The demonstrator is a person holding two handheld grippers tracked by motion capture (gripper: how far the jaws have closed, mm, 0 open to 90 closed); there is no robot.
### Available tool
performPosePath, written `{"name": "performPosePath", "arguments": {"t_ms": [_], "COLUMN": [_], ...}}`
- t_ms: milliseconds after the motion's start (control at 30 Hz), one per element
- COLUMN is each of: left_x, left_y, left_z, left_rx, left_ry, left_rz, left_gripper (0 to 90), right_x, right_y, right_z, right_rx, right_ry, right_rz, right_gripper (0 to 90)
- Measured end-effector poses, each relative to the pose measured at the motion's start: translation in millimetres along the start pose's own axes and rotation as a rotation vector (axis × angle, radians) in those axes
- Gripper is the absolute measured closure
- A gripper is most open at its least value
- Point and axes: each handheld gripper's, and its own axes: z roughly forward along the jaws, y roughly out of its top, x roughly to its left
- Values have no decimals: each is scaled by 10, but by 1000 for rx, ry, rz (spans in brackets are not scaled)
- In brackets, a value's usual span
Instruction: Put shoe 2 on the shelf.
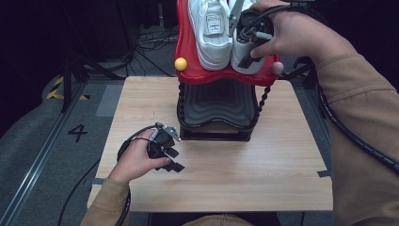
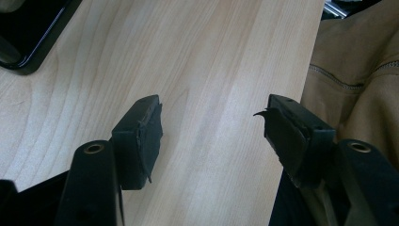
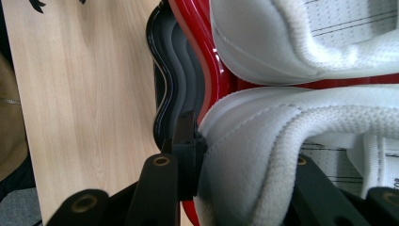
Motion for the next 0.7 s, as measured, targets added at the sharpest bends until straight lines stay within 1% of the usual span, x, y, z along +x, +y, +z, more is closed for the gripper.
{"name": "performPosePath", "arguments": {"t_ms": [133,167,233,267,367,433,533,567,600,633,667,700], "left_x": [1,4,3,3,4,6,3,1,1,0,0,-2], "left_y": [-1,-4,-7,-10,-10,-9,-6,-6,-5,-5,-5,-7], "left_z": [-1,1,4,-1,-1,7,17,14,13,11,8,5], "left_rx": [-1,1,1,3,0,2,4,6,3,4,5,4], "left_ry": [-1,-1,-1,-2,-4,-3,-5,-4,-4,-4,-5,-6], "left_rz": [0,-1,-6,-7,-10,-8,-6,-7,-5,-4,-4,-5], "left_gripper": [378,378,378,378,378,378,378,378,378,378,378,378], "right_x": [-10,-18,-43,-54,-61,-63,-60,-61,-63,-74,-83,-89], "right_y": [4,7,15,12,13,16,25,30,30,29,24,19], "right_z": [32,41,68,67,68,70,70,75,82,98,103,106], "right_rx": [8,2,19,17,13,17,22,21,22,38,42,34], "right_ry": [-6,-17,-26,-21,-15,-19,-21,-26,-42,-60,-62,-64], "right_rz": [2,1,2,9,9,6,15,18,17,18,24,29], "right_gripper": [706,706,707,708,708,708,709,708,708,708,708,708]}}
